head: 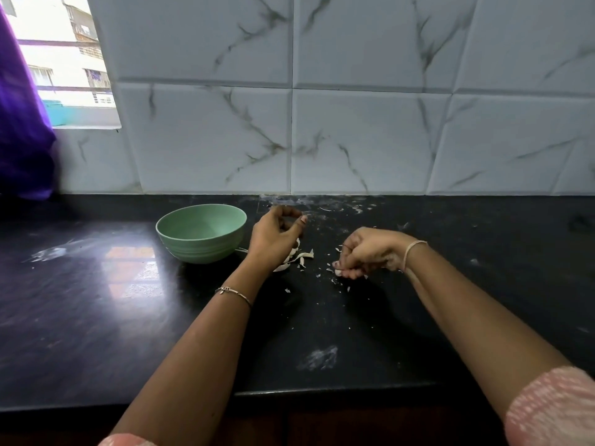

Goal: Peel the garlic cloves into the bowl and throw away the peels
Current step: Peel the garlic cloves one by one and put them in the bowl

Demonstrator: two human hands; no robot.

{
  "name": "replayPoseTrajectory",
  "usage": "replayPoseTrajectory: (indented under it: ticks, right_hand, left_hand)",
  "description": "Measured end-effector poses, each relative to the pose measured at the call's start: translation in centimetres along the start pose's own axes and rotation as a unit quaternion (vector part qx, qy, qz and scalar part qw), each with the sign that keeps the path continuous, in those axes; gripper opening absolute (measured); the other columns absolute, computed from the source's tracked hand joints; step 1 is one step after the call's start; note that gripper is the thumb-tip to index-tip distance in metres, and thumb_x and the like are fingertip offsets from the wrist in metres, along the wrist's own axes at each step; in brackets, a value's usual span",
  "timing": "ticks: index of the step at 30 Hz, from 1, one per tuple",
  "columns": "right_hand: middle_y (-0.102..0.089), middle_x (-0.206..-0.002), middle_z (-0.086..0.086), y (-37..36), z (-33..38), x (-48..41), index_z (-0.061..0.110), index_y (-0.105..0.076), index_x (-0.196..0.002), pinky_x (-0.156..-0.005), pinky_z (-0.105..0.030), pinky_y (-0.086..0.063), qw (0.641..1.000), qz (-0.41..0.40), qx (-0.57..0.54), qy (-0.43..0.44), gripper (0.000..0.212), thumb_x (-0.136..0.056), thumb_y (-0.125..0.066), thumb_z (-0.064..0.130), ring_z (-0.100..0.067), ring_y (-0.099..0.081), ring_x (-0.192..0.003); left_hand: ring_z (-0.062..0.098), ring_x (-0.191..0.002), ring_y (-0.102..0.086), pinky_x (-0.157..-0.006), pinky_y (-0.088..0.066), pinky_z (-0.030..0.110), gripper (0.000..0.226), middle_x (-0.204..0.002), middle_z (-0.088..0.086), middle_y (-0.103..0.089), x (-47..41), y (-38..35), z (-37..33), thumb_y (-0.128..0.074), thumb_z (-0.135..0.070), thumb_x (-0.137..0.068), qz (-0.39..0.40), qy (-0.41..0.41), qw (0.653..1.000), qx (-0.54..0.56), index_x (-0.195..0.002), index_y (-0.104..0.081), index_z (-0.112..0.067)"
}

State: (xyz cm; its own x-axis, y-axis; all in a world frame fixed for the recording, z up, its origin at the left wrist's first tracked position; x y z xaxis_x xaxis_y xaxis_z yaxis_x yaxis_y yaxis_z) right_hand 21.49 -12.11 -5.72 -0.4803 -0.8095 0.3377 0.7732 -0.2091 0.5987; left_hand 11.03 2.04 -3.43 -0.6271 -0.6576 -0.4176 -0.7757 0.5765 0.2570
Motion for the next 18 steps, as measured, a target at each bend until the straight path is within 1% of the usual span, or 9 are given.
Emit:
replayPoseTrajectory:
  ticks: [3,5,6,9,10,12,15,17,18]
  right_hand:
    - [-0.068,-0.067,-0.013,1.7,1.3,0.0,-0.003,-0.062,-0.073,-0.044,-0.016,-0.049,0.997,-0.029,-0.063,0.028,0.015,-0.088,-0.062,-0.008,-0.01,-0.062,-0.049]
    - [-0.069,-0.066,-0.01,3.7,2.6,0.5,-0.001,-0.063,-0.074,-0.047,-0.015,-0.05,0.988,-0.047,-0.136,0.065,0.014,-0.087,-0.065,-0.004,-0.01,-0.063,-0.052]
    - [-0.069,-0.065,-0.009,3.8,2.7,0.6,0.0,-0.063,-0.073,-0.048,-0.016,-0.051,0.987,-0.044,-0.141,0.07,0.014,-0.087,-0.065,-0.003,-0.01,-0.062,-0.052]
    - [-0.068,-0.064,-0.008,0.4,0.8,0.0,0.001,-0.065,-0.072,-0.051,-0.019,-0.046,1.0,0.001,0.01,0.016,0.017,-0.089,-0.063,-0.001,-0.011,-0.058,-0.053]
    - [-0.067,-0.065,-0.01,-0.2,0.3,-0.1,0.002,-0.064,-0.072,-0.05,-0.019,-0.044,0.999,0.011,0.034,-0.003,0.018,-0.089,-0.063,-0.001,-0.01,-0.057,-0.051]
    - [-0.067,-0.068,-0.012,0.1,0.8,-0.2,0.0,-0.063,-0.072,-0.046,-0.016,-0.047,1.0,0.003,0.008,0.004,0.019,-0.09,-0.06,-0.004,-0.01,-0.058,-0.049]
    - [-0.069,-0.069,-0.011,1.4,2.1,0.1,0.001,-0.066,-0.074,-0.048,-0.015,-0.05,0.996,-0.014,-0.068,0.055,0.015,-0.089,-0.065,0.0,-0.01,-0.061,-0.052]
    - [-0.069,-0.073,-0.014,0.3,1.5,0.1,0.001,-0.067,-0.073,-0.048,-0.017,-0.049,0.999,-0.007,0.002,0.053,0.016,-0.089,-0.065,0.0,-0.012,-0.06,-0.054]
    - [-0.068,-0.073,-0.013,-0.4,0.8,-0.1,0.001,-0.067,-0.075,-0.049,-0.017,-0.049,0.998,-0.003,0.032,0.045,0.015,-0.09,-0.065,0.003,-0.012,-0.06,-0.055]
  left_hand:
    - [-0.004,-0.046,-0.054,-0.047,-0.04,0.01,0.013,-0.073,0.001,-0.067,0.1,-0.3,0.0,-0.064,-0.023,-0.093,0.007,-0.002,1.0,-0.005,-0.101,-0.062,-0.014]
    - [-0.002,-0.049,-0.055,-0.047,-0.041,0.011,0.012,-0.074,0.002,-0.068,0.0,-0.4,0.0,-0.064,-0.023,-0.093,0.009,-0.002,1.0,-0.003,-0.102,-0.062,-0.015]
    - [0.0,-0.05,-0.056,-0.048,-0.041,0.012,0.012,-0.075,0.002,-0.068,-0.1,-0.5,0.1,-0.064,-0.023,-0.093,0.011,-0.001,1.0,-0.004,-0.102,-0.062,-0.015]
    - [0.001,-0.052,-0.058,-0.054,-0.045,0.019,0.012,-0.074,0.001,-0.069,-0.1,-0.8,0.4,-0.066,-0.022,-0.092,0.017,0.001,1.0,-0.012,-0.101,-0.064,-0.016]
    - [0.001,-0.053,-0.059,-0.057,-0.047,0.022,0.013,-0.074,0.001,-0.07,-0.1,-1.0,0.5,-0.067,-0.021,-0.091,0.021,0.0,1.0,-0.016,-0.102,-0.064,-0.016]
    - [0.001,-0.059,-0.062,-0.062,-0.049,0.022,0.014,-0.076,0.001,-0.071,0.0,-1.1,0.6,-0.068,-0.021,-0.09,0.026,-0.004,0.999,-0.027,-0.103,-0.065,-0.016]
    - [0.009,-0.072,-0.065,-0.07,-0.051,0.021,0.014,-0.081,0.0,-0.07,-0.1,-1.1,0.6,-0.07,-0.019,-0.087,0.022,-0.011,0.999,-0.031,-0.1,-0.066,-0.016]
    - [0.008,-0.071,-0.061,-0.07,-0.049,0.017,0.012,-0.079,-0.004,-0.066,0.0,-1.1,0.4,-0.071,-0.018,-0.087,0.025,-0.014,0.999,-0.041,-0.098,-0.067,-0.016]
    - [0.009,-0.07,-0.06,-0.069,-0.05,0.019,0.011,-0.079,-0.004,-0.064,0.1,-1.4,0.4,-0.071,-0.018,-0.087,0.031,-0.013,0.999,-0.04,-0.097,-0.066,-0.017]
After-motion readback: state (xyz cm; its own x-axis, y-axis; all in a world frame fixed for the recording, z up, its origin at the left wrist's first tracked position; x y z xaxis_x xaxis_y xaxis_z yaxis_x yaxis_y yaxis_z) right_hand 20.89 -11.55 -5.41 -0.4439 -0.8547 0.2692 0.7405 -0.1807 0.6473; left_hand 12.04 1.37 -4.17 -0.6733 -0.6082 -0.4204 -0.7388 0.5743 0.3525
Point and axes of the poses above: each hand's wrist, its own x-axis away from the middle knuckle, its own y-axis out of the back of the hand, z = x × y, the point moved 8 cm from there along -x, towards the middle knuckle
